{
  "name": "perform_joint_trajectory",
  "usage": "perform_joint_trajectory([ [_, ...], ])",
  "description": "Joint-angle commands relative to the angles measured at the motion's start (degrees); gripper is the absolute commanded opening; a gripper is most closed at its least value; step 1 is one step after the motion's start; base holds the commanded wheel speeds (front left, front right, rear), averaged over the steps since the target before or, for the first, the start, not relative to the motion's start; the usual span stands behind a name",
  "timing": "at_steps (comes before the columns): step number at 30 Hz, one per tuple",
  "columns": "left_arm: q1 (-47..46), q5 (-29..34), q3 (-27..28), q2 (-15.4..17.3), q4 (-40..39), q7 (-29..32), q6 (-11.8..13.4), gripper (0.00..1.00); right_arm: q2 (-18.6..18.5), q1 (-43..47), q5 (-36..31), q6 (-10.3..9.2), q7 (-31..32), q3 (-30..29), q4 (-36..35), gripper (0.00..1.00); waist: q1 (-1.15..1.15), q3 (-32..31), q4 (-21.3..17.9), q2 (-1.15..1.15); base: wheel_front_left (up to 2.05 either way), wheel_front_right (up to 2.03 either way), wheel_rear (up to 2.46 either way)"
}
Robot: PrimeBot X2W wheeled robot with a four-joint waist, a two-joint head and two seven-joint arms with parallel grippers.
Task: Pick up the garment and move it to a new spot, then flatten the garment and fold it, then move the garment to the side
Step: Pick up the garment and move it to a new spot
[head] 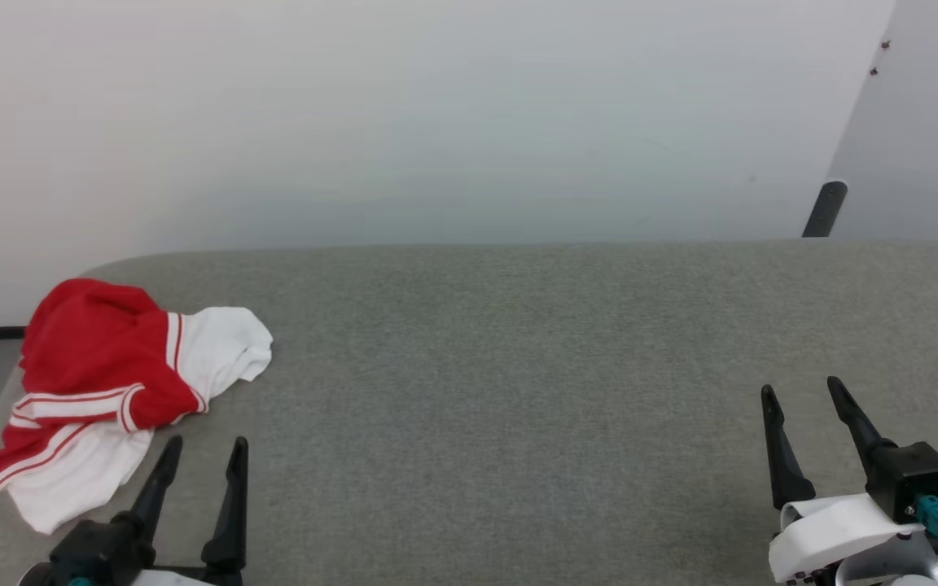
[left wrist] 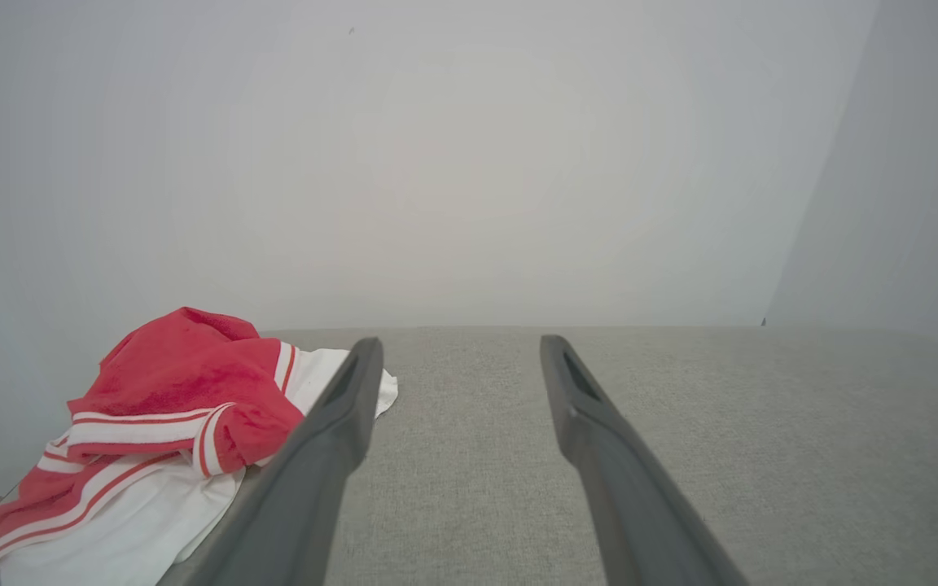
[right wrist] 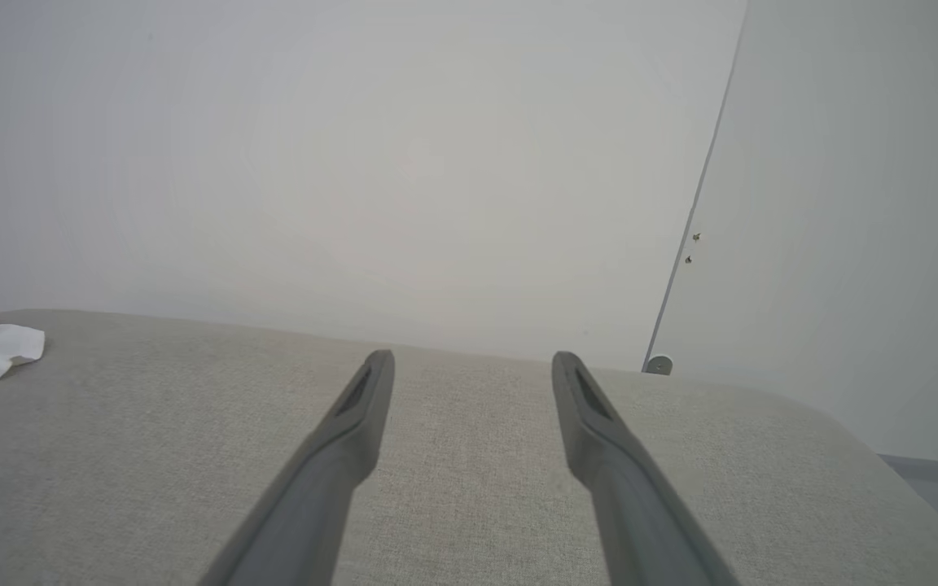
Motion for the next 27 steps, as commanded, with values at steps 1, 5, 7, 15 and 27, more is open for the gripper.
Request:
perform_joint_trajectory([
  [1,0.0,0.1,0.1,0.1,0.3,-0.2,0.1,1.00,0.0,0.6,0.7,0.04,0.1,0.4,-0.1,1.00,0.00,-0.4,1.0,0.00,0.00,0.00,0.00],
  [5,-0.5,0.1,0.2,0.3,0.6,0.0,0.7,1.00,-0.3,1.0,1.1,0.04,0.4,1.2,-0.1,1.00,0.00,-1.1,3.6,0.00,0.00,0.00,0.00],
  [7,-0.7,0.1,0.3,0.5,0.5,0.2,1.0,1.00,-0.4,1.1,1.5,0.04,0.3,1.7,0.2,1.00,0.00,-1.4,5.5,0.00,0.00,0.00,0.00],
  [15,-0.8,-1.1,2.6,2.1,-1.0,2.0,2.6,1.00,-0.2,0.3,3.7,0.03,0.4,5.2,1.7,1.00,0.00,-2.6,14.0,0.00,0.00,0.00,0.00],
  [27,0.3,-3.0,3.3,3.1,-4.4,5.7,3.3,1.00,0.0,-1.7,5.4,0.03,-1.0,8.6,4.6,1.00,0.00,-2.8,23.6,0.00,0.00,0.00,0.00],
])
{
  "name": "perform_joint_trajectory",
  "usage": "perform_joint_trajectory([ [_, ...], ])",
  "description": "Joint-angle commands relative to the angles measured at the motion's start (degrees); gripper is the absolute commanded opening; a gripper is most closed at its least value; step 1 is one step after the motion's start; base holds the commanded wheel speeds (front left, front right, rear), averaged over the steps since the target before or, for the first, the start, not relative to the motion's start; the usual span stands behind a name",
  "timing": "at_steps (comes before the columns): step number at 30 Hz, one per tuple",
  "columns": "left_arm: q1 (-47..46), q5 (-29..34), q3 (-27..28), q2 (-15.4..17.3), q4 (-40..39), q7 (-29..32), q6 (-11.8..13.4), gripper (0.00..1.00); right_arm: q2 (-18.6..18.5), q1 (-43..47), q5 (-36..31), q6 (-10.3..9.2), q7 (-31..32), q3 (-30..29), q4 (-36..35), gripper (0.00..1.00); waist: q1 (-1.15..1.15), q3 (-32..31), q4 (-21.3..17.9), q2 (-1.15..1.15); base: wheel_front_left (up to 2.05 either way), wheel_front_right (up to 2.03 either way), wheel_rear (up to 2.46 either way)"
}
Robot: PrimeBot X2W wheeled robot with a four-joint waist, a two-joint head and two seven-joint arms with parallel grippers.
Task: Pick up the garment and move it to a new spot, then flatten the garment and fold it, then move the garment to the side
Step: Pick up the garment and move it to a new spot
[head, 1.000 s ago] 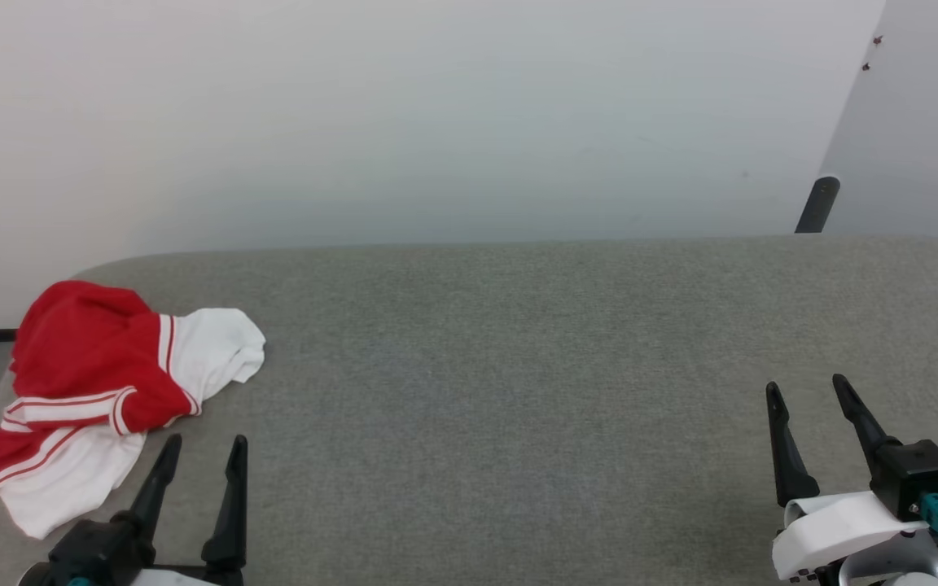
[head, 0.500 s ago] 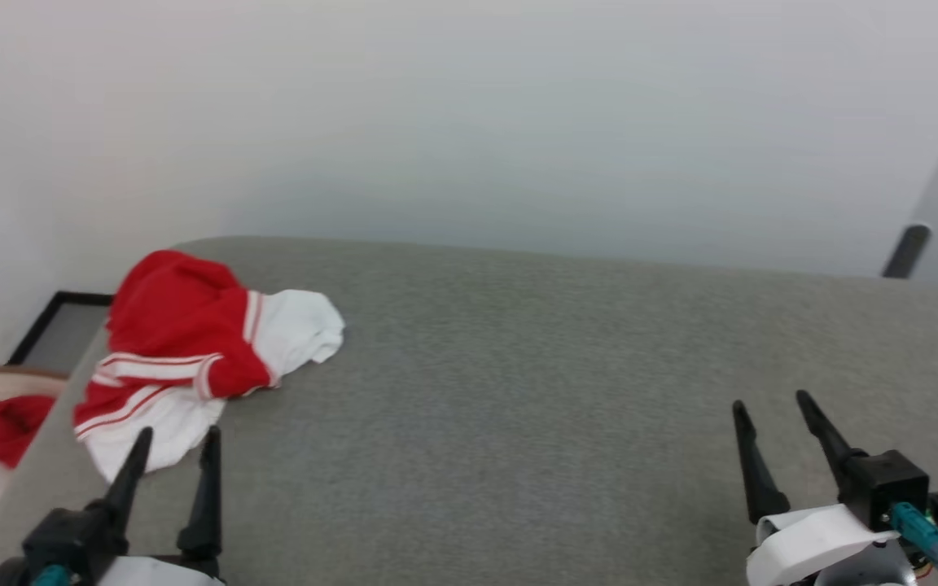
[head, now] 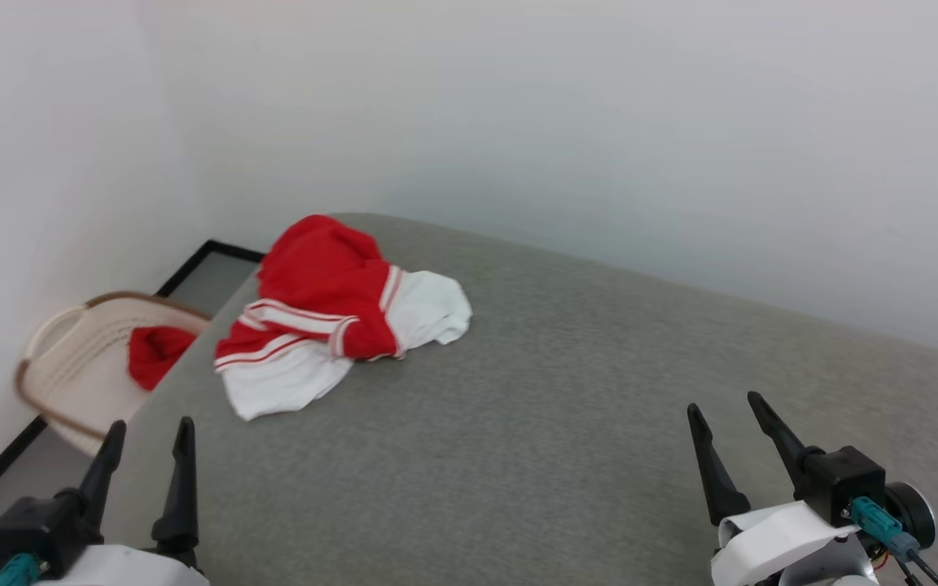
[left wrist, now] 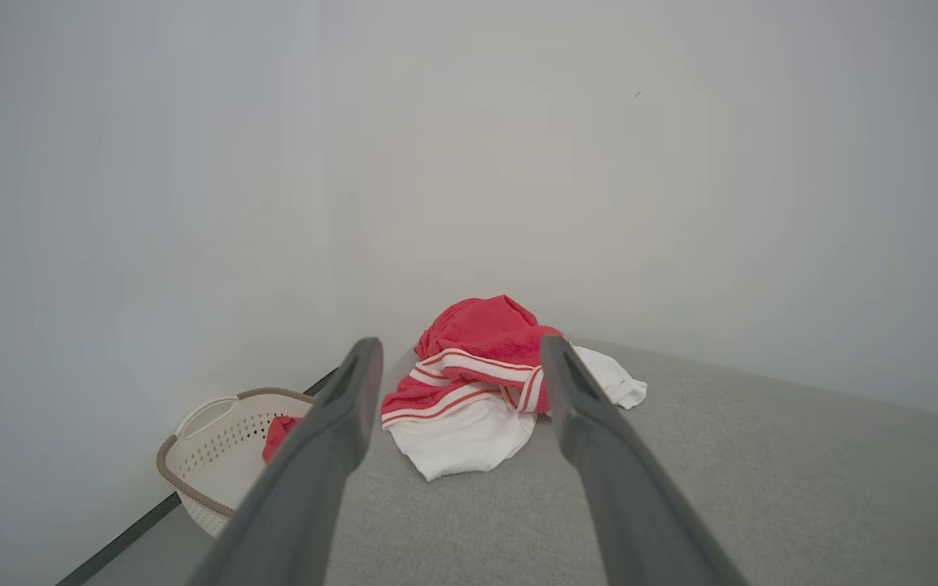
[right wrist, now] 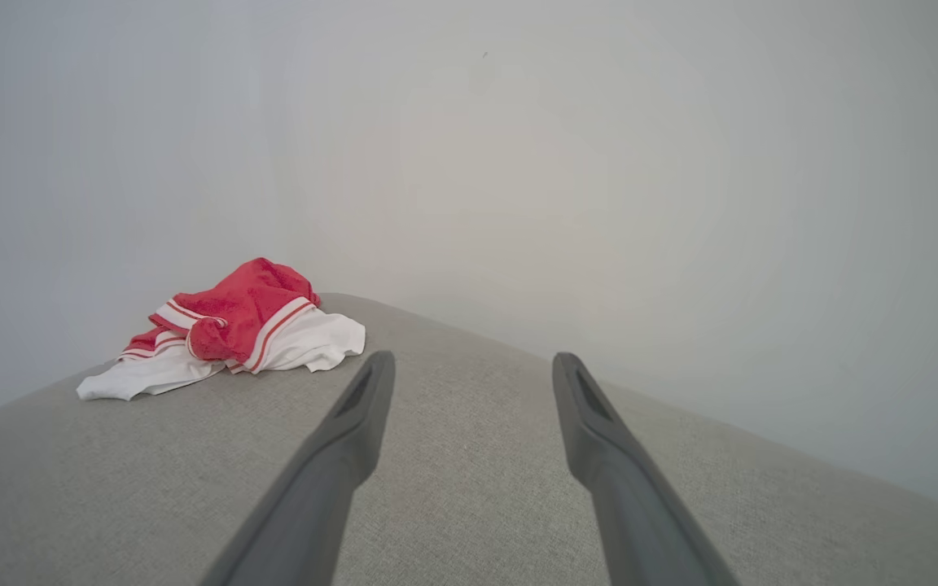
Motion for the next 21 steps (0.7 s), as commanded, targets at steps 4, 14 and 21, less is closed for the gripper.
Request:
perform_joint_trajectory([
  [4,0.1,-0.6,-0.1,0.3,-0.7,1.0,0.2,1.00,0.1,-1.0,-0.2,0.02,-0.5,-0.1,0.3,1.00,-0.01,0.4,3.9,0.00,0.00,0.00,0.00],
  [14,-8.7,-6.3,0.5,2.5,-0.6,8.4,-2.7,1.00,-0.9,-3.5,-0.6,0.02,0.9,1.1,-0.5,1.00,-0.01,4.7,0.9,0.00,0.00,0.00,0.00],
  [21,-21.8,-13.7,1.5,5.3,2.5,18.3,-4.7,1.00,-3.7,-6.6,-1.3,0.01,3.5,0.3,-5.0,1.00,-0.01,12.7,-3.2,0.00,0.00,0.00,0.00],
])
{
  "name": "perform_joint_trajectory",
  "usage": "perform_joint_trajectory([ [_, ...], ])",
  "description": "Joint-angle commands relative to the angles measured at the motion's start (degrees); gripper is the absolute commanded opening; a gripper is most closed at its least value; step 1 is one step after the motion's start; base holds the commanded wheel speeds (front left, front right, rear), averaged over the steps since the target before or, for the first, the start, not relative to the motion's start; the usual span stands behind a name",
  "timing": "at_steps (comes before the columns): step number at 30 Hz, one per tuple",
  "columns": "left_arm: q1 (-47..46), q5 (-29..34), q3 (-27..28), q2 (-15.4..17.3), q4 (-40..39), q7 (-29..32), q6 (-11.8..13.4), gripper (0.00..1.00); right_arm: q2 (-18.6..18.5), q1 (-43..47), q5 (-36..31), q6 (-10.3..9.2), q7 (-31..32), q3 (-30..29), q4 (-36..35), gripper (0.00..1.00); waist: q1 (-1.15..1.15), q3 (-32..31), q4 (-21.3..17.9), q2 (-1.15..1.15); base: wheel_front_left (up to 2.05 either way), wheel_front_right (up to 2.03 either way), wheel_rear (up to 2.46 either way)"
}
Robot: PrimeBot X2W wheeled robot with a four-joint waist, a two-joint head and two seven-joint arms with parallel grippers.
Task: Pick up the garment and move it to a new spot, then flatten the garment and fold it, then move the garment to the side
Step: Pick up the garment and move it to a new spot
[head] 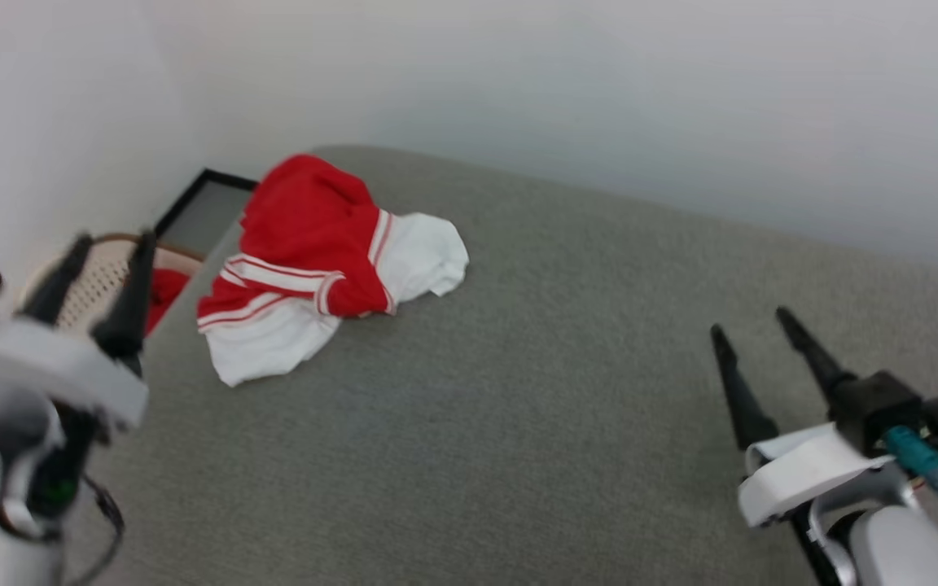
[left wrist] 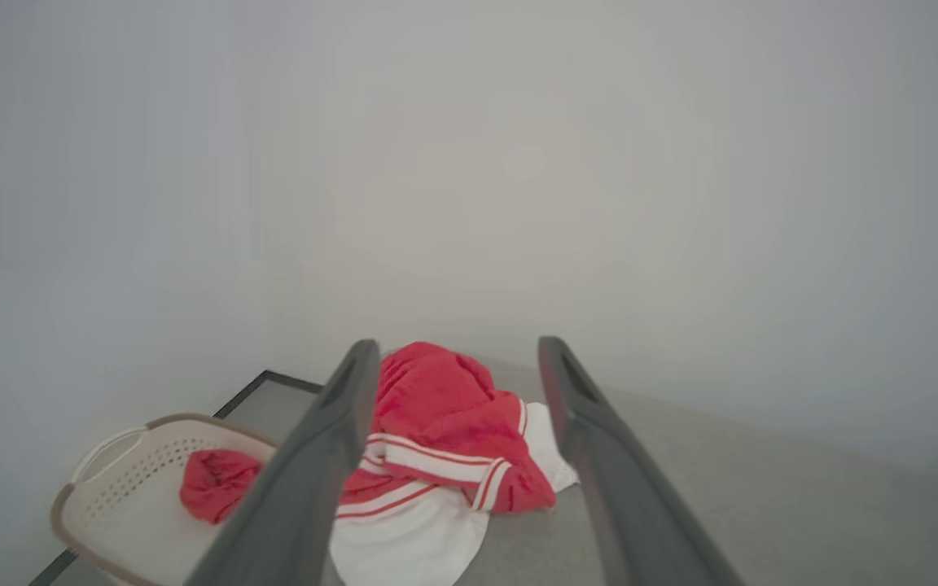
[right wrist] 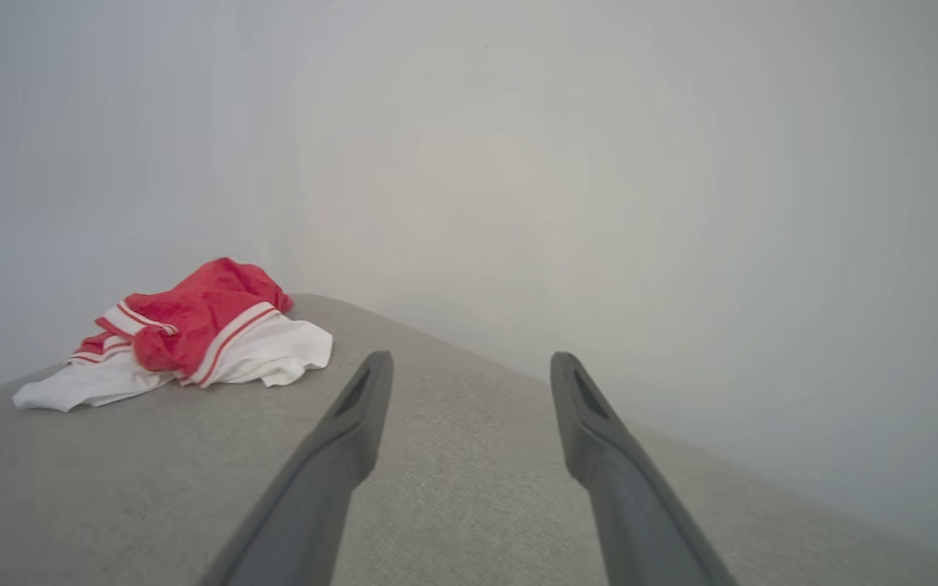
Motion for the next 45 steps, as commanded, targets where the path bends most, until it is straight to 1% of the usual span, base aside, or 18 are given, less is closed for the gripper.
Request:
perform_joint_trajectory([
  [1,-1.6,-0.5,0.1,0.3,0.8,0.7,-0.2,1.00,-0.5,-0.8,-0.5,-0.02,0.2,-0.3,-0.7,1.00,-0.01,5.6,-3.7,0.00,0.00,0.00,0.00],
  [5,-9.6,-3.6,0.2,1.9,5.9,5.7,-0.7,1.00,-1.8,-2.1,-0.7,-0.02,1.9,-0.8,-4.1,1.00,-0.01,10.4,-6.1,0.00,0.00,0.00,0.00],
  [12,-20.1,-5.7,-1.3,5.0,17.9,14.2,-1.3,1.00,-3.2,-4.3,-0.8,-0.02,4.8,-1.0,-10.2,1.00,-0.01,17.8,-10.0,0.00,0.00,0.00,0.00],
  [18,-28.0,-7.3,-2.2,6.0,29.1,21.1,-0.5,1.00,-4.5,-5.6,-0.2,-0.02,7.4,-1.7,-15.4,1.00,-0.01,23.3,-12.3,0.00,0.00,0.00,0.00],
  [24,-33.7,-8.0,-3.3,5.7,37.4,25.1,0.0,1.00,-5.1,-6.3,-0.2,-0.02,10.2,-2.9,-19.9,1.00,-0.01,27.7,-14.0,0.00,0.00,0.00,0.00],
  [25,-34.4,-7.6,-3.7,6.1,38.9,25.6,-0.2,1.00,-5.3,-6.3,-0.1,-0.02,10.6,-3.0,-20.5,1.00,-0.01,28.4,-14.2,0.00,0.00,0.00,0.00],
  [29,-37.2,-7.9,-4.6,5.1,44.8,26.7,-0.6,1.00,-5.6,-6.7,0.1,-0.02,11.9,-3.9,-22.8,1.00,-0.01,30.5,-14.6,0.00,0.00,0.00,0.00],
  [31,-38.4,-7.5,-5.2,5.0,47.6,26.8,-0.8,1.00,-5.7,-6.9,0.3,-0.02,12.5,-4.1,-23.7,1.00,-0.01,31.1,-14.7,0.00,0.00,0.00,0.00],
  [34,-39.2,-7.4,-6.1,3.8,51.7,27.3,-1.2,1.00,-5.7,-7.1,0.7,-0.02,13.4,-4.5,-24.5,1.00,-0.01,31.7,-14.8,0.00,0.00,0.00,0.00],
  [41,-41.7,-7.0,-7.9,1.8,58.7,27.3,-1.9,1.00,-6.0,-7.5,0.5,-0.02,14.9,-5.3,-25.7,1.00,-0.01,32.2,-14.2,0.00,0.00,0.00,0.00],
  [42,-42.0,-7.0,-8.1,1.6,59.3,27.2,-2.0,0.38,-6.0,-7.6,0.5,-0.02,15.0,-5.3,-25.7,1.00,-0.01,32.1,-14.1,0.00,0.00,0.00,0.00],
  [43,-42.3,-7.0,-8.1,1.5,60.0,27.0,-2.2,0.00,-5.9,-7.7,0.4,-0.02,15.1,-5.4,-25.7,1.00,-0.01,32.0,-13.9,0.00,0.00,0.00,0.00],
  [45,-43.2,-6.8,-8.4,1.6,60.6,26.3,-2.6,0.00,-5.8,-7.5,0.4,-0.02,15.0,-5.6,-25.4,1.00,-0.01,31.5,-13.5,0.00,0.00,0.00,0.00],
])
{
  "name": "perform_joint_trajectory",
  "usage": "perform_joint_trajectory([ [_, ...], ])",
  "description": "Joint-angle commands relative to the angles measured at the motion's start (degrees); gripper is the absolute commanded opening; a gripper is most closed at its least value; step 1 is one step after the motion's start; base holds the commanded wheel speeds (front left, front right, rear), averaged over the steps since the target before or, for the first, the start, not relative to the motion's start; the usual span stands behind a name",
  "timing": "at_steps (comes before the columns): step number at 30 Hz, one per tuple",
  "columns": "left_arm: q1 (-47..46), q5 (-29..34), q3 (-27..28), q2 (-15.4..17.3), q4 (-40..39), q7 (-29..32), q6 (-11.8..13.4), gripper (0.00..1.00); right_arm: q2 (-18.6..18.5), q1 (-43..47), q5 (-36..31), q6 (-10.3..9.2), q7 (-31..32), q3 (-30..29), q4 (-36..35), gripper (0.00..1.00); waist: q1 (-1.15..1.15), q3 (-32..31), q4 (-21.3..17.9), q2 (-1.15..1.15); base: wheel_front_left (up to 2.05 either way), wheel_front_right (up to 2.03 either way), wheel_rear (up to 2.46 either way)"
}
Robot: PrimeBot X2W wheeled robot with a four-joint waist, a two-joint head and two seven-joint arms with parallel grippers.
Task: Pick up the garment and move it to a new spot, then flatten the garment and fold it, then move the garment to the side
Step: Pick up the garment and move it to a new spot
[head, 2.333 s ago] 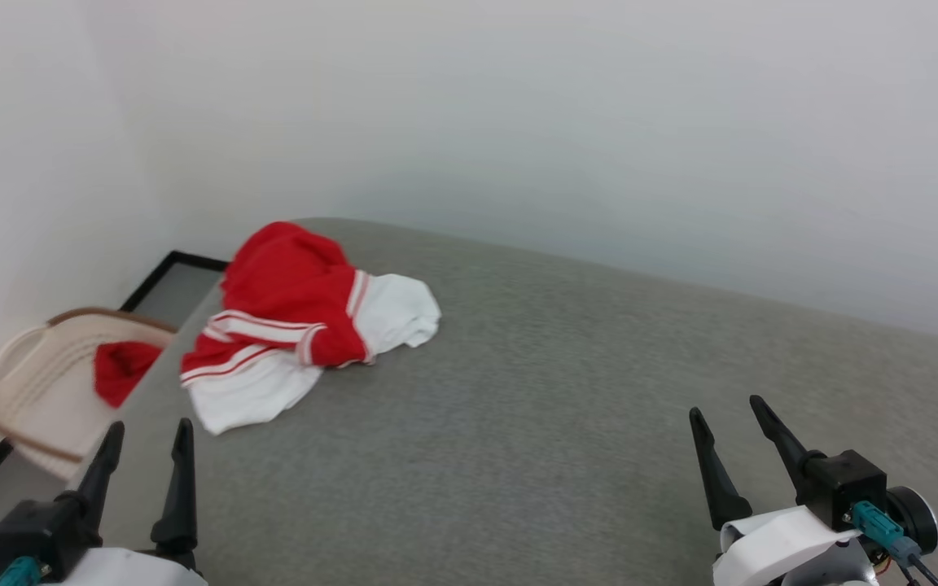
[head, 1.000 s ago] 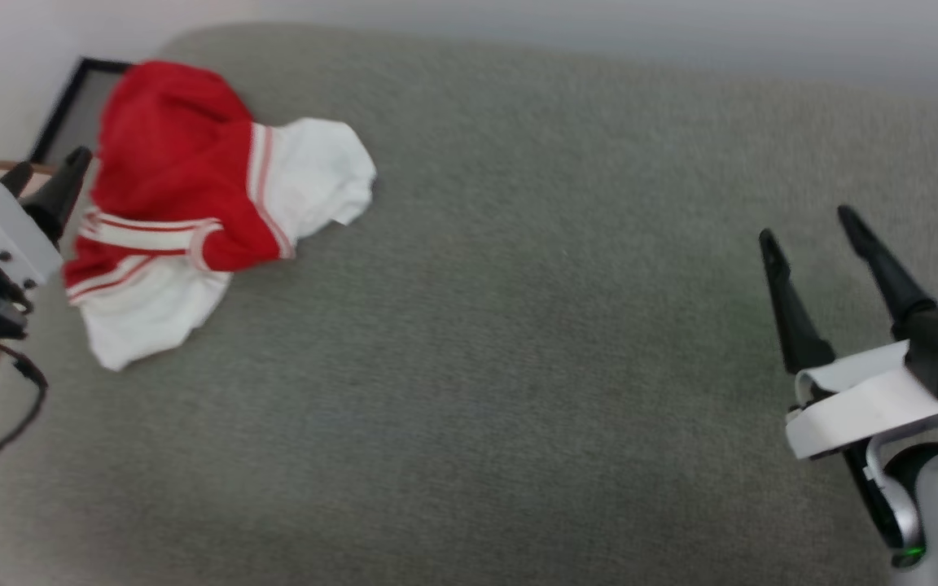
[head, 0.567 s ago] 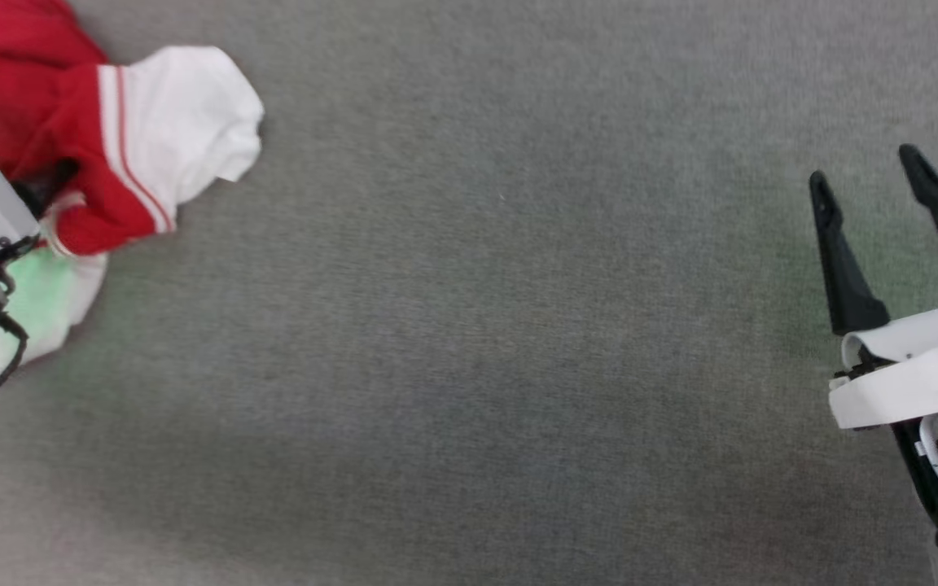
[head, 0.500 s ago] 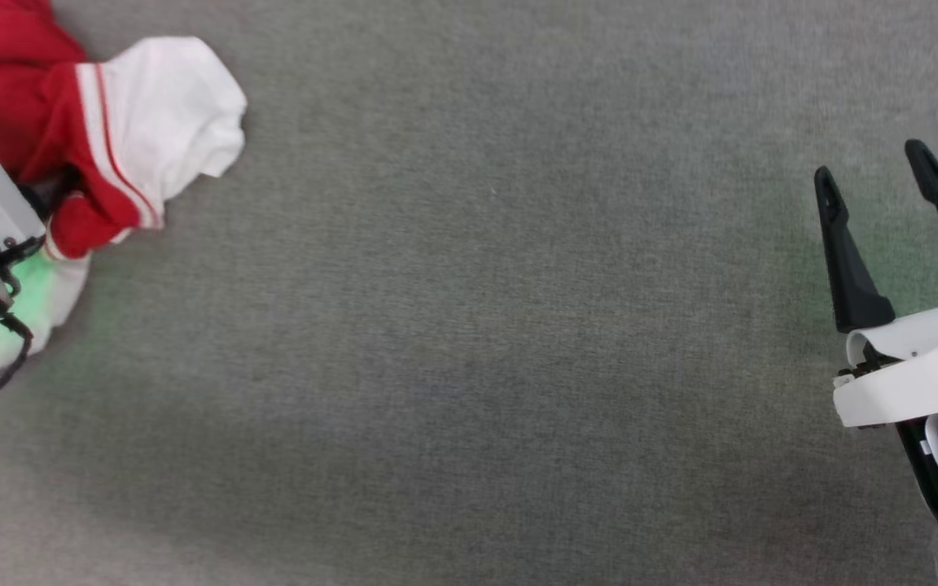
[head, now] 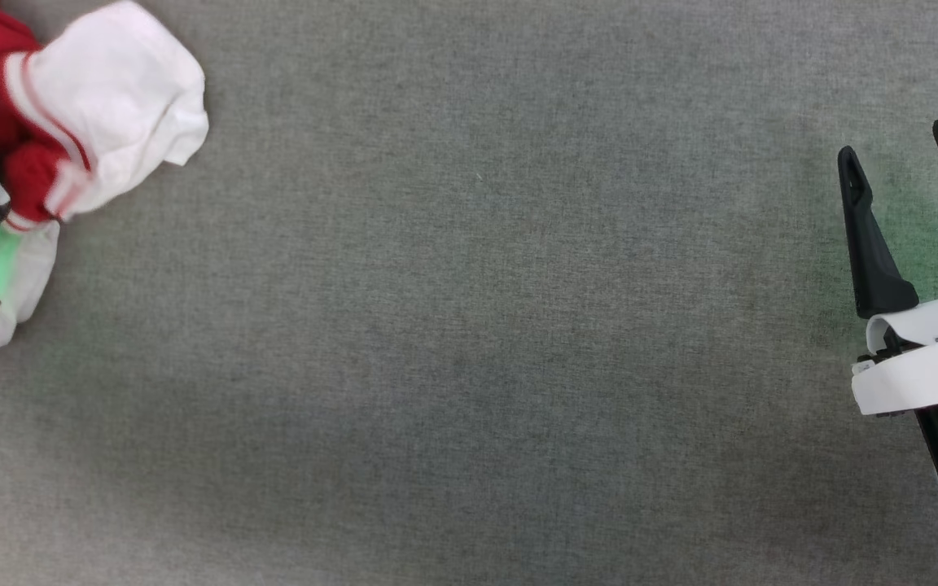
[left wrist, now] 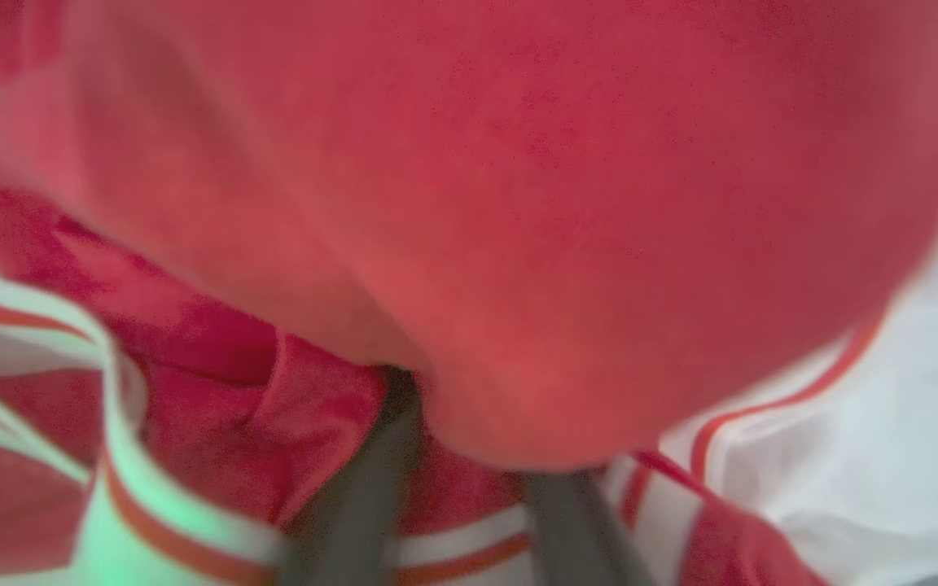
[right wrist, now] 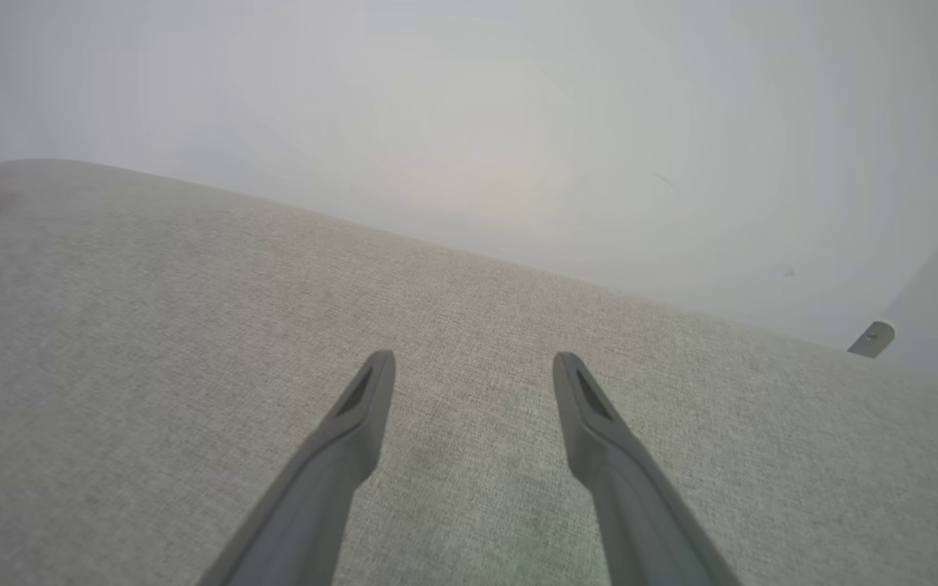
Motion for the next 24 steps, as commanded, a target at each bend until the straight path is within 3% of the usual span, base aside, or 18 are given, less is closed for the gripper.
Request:
perform_joint_trajectory([
  [1,2.0,0.6,-1.3,-3.1,1.8,-0.1,-0.6,0.00,0.0,-0.3,-0.1,-0.02,-0.2,-0.2,0.2,1.00,0.00,-0.8,0.5,0.00,0.00,0.00,0.00],
  [8,-2.7,2.7,-3.1,1.1,-0.7,-6.2,-1.1,0.00,1.0,1.7,0.6,-0.02,-1.8,-0.1,2.9,1.00,0.00,-5.9,1.9,0.00,0.00,0.00,0.00],
  [15,-5.6,5.2,-6.6,2.8,-5.3,-9.8,-1.3,0.00,2.3,3.7,1.5,-0.02,-4.1,0.6,6.5,1.00,0.00,-12.7,3.5,0.00,0.00,0.00,0.00],
  [24,-6.8,3.7,-11.2,3.3,-14.4,-7.0,-1.4,0.00,3.8,5.2,1.6,-0.02,-6.5,0.5,10.2,1.00,0.00,-20.3,4.1,0.00,0.00,0.00,0.00],
])
